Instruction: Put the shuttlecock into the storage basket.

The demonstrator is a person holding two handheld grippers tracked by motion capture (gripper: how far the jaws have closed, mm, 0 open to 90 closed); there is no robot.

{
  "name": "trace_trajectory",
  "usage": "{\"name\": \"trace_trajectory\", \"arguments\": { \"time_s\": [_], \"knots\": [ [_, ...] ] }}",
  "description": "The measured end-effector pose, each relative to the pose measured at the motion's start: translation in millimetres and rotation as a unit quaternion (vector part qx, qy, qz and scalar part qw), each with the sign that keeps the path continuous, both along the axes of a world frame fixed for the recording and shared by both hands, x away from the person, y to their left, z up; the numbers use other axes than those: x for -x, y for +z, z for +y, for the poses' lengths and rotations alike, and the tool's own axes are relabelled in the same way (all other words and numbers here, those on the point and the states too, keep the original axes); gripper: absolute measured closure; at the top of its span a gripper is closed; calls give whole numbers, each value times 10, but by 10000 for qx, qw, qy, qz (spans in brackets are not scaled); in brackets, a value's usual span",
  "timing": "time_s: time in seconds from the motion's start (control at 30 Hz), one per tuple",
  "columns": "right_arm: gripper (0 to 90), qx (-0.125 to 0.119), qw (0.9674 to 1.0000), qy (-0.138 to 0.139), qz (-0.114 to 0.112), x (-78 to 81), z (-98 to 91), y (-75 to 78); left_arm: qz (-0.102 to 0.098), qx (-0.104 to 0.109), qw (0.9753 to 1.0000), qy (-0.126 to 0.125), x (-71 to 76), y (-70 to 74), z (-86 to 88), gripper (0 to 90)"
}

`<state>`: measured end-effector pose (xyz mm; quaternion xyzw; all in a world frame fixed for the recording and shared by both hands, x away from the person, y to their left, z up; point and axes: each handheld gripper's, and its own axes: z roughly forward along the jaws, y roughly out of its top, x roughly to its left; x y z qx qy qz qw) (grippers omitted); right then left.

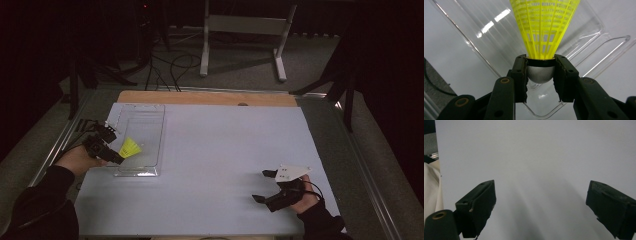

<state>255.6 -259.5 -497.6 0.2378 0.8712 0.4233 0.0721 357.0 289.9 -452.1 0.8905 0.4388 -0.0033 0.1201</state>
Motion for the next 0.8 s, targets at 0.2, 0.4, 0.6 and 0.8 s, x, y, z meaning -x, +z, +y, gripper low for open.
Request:
{"name": "trace_trajectory", "arguments": {
  "time_s": [0.2, 0.4, 0.6, 0.8],
  "knots": [
    [92, -1, 10000, 12, 24, -1, 0, -2, -107, -159, 9998, 107, -4, 59, -48, 643],
    [92, -9, 10000, 22, 13, 1, 0, 5, -179, -94, 9995, 235, -1, 132, -67, 507],
    [92, -20, 10000, 24, 26, 1, -4, 8, -198, -43, 9997, 165, 25, 165, -97, 323],
    [92, -22, 10000, 24, 48, 3, -1, 4, -324, 71, 9993, 164, 44, 236, -140, 192]
  ]
}}
